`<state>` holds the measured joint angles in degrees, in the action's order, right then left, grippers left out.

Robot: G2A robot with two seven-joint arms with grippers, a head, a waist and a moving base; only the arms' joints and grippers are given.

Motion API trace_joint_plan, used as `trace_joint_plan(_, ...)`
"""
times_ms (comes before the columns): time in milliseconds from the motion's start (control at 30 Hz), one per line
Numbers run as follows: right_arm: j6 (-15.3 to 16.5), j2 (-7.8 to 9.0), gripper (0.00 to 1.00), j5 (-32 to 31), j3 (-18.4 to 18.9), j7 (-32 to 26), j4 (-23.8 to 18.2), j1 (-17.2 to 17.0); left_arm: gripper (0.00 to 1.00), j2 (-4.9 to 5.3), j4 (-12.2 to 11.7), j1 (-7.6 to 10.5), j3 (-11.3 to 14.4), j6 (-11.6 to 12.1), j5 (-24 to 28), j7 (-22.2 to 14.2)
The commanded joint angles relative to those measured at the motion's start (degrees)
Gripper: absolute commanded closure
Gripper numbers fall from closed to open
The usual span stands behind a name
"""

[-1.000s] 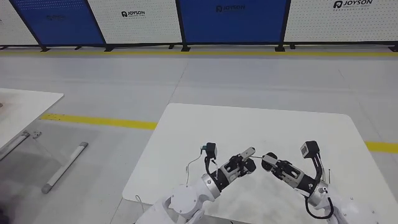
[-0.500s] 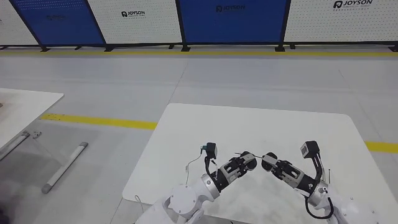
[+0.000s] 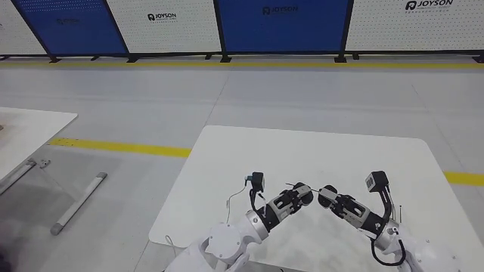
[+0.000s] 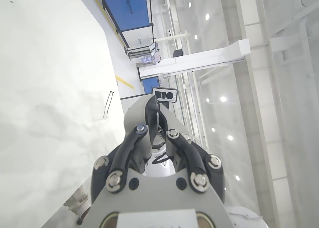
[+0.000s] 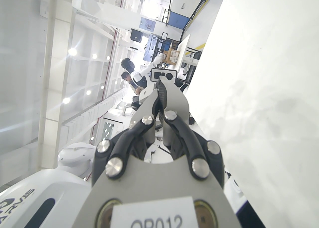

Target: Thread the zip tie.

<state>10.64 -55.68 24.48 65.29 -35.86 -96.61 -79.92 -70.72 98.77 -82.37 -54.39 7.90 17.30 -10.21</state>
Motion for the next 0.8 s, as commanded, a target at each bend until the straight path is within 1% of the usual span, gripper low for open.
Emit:
trace_joint_plan(0, 0.00, 0.00, 1.00, 0.00, 0.00, 0.00, 0.00, 0.00, 1.00, -0.02, -0.09, 0.03, 0.08, 0.05, -0.21, -0.07)
trace_joint_plan(133, 0.00, 0.00, 1.00, 0.00, 0.00, 0.00, 0.00, 0.00, 1.00, -0.06, -0.12, -0.03, 0.25, 0.33, -0.80, -0.09)
trace_joint_plan(167, -0.10, -0.04, 0.91, -0.02, -0.01, 0.40, -0.07, -0.09, 1.00, -0.07, -0.11, -0.05, 0.27, 0.34, -0.86, -0.05)
trace_joint_plan(200, -0.23, -0.10, 0.55, -0.06, -0.02, 0.81, -0.25, -0.22, 1.00, -0.08, -0.09, -0.06, 0.28, 0.32, -0.95, 0.02)
trace_joint_plan(233, -0.29, -0.15, 0.00, -0.02, 0.07, 1.02, -0.34, -0.32, 1.00, -0.09, -0.08, -0.09, 0.29, 0.25, -1.00, 0.13)
trace_joint_plan(333, -0.33, -0.21, 0.00, 0.57, 0.98, 1.70, -0.29, -0.81, 1.00, -0.13, 0.07, -0.25, 0.24, -0.43, -1.12, 0.94)
trace_joint_plan(400, -0.15, -0.11, 0.00, 0.76, 2.24, 1.88, -0.24, -1.53, 1.00, -0.12, 0.22, -0.31, 0.13, -1.18, -1.77, 1.53)
trace_joint_plan(500, 0.84, 0.20, 0.00, 1.75, 5.00, 1.87, -0.28, -3.36, 1.00, -0.02, 0.19, -0.63, -0.19, -1.68, -2.98, 2.02)
trace_joint_plan(600, 1.62, 0.47, 0.00, 2.44, 7.52, 1.94, -0.74, -5.42, 1.00, 0.13, -0.11, -0.90, -0.58, -2.43, -4.14, 1.96)
trace_joint_plan(700, 2.08, 0.63, 0.00, 2.77, 9.27, 1.92, -1.18, -7.16, 1.00, 0.29, -0.69, -1.18, -1.07, -3.13, -4.77, 1.49)
trace_joint_plan(767, 2.05, 0.69, 0.00, 2.62, 9.91, 1.77, -1.51, -7.88, 1.00, 0.40, -0.91, -1.62, -1.60, -3.36, -3.99, 1.10)
